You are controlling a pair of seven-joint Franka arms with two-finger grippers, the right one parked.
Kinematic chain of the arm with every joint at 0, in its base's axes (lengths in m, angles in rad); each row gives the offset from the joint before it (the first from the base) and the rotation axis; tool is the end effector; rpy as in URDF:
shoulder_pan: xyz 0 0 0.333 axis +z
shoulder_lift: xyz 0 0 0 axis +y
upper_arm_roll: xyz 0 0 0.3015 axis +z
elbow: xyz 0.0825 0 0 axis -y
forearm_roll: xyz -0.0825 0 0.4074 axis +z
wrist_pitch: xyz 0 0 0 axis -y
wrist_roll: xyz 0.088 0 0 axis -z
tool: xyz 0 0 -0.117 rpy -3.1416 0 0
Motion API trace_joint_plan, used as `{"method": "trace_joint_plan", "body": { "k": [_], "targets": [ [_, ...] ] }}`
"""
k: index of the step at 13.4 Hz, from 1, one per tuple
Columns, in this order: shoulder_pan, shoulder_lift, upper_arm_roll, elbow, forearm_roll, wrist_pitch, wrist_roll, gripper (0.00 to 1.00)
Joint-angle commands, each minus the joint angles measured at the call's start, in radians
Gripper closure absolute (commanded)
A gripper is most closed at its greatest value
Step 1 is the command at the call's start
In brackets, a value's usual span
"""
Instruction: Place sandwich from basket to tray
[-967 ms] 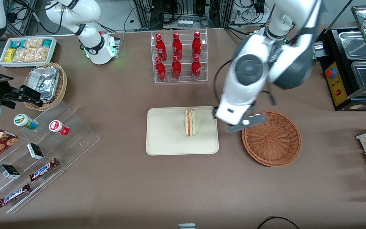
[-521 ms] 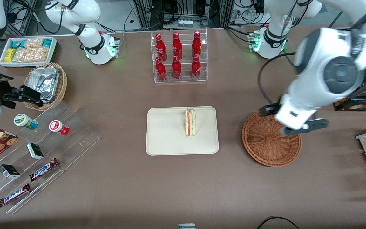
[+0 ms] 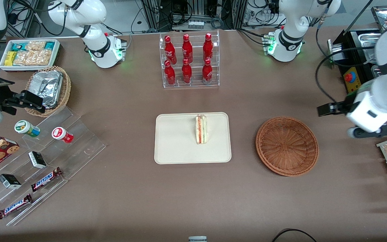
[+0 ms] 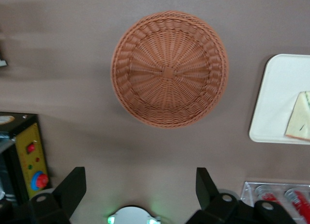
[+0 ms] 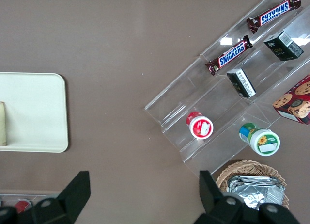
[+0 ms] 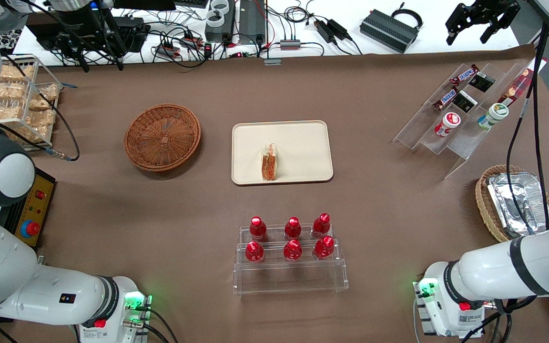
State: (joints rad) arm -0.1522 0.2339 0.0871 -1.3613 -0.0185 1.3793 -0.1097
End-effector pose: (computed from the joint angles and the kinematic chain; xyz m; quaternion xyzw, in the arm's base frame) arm 0.6183 -0.0485 0.5470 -0.9940 -0.0213 0.1068 0.0103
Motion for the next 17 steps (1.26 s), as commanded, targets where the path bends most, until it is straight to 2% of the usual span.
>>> {"method": "trace_joint_plan", "body": {
  "k": [1,6,9,12,15,17],
  "targets": [
    [0.04,-0.067,-0.013,-0.055,0.049,0.004,0.129,0.0],
    [0.111,-0.165,-0.015,-0.136,0.04,0.018,0.249,0.0],
    [0.112,-0.24,-0.013,-0.226,0.043,0.055,0.24,0.0],
    [0.118,-0.232,-0.026,-0.214,0.049,0.064,0.214,0.0],
    [0.17,-0.231,-0.134,-0.211,0.051,0.066,0.108,0.0],
    [0.186,-0.223,-0.145,-0.2,0.043,0.066,0.085,0.0]
  ]
}}
